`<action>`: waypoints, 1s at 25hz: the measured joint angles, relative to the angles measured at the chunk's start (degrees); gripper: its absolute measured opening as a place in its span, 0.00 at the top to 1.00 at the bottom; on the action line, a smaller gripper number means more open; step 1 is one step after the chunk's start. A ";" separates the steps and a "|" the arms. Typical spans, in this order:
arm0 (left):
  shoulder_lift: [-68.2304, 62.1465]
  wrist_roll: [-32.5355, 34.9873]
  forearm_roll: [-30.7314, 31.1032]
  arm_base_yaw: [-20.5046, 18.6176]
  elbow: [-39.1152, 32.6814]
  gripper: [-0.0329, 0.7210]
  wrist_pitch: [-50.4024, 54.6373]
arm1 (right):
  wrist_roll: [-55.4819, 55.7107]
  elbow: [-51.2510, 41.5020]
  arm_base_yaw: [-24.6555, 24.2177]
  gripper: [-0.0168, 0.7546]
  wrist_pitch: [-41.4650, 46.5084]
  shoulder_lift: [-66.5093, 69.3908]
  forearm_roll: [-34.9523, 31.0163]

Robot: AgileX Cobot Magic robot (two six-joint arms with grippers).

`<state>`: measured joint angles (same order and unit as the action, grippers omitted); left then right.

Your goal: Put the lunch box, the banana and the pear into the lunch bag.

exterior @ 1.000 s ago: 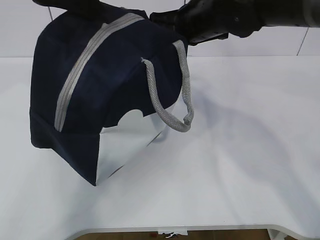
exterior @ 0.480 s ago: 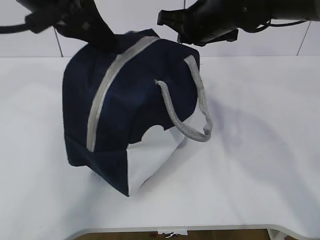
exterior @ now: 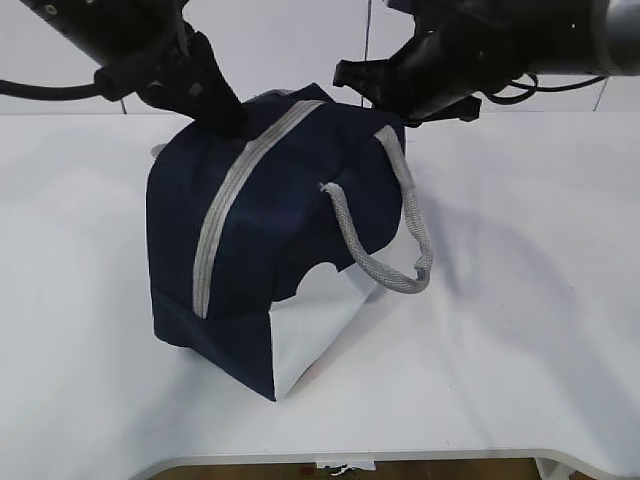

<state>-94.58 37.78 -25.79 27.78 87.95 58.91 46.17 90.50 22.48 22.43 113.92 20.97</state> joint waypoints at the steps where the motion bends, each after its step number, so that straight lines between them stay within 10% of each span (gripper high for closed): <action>1: 0.00 0.00 0.00 0.00 0.00 0.94 0.00 | 0.00 0.00 -0.42 0.98 -0.39 0.49 -1.00; 18: 0.00 0.00 -0.03 0.00 0.00 0.94 -0.82 | -0.13 0.00 -1.14 0.96 -1.63 1.87 -1.25; 25: 0.00 0.00 -0.24 0.00 0.00 0.94 -0.07 | -0.70 0.00 -2.73 0.74 -1.53 2.00 1.18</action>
<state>-94.58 37.78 -26.03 27.78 87.95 58.84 45.47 90.50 19.74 20.90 115.92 22.15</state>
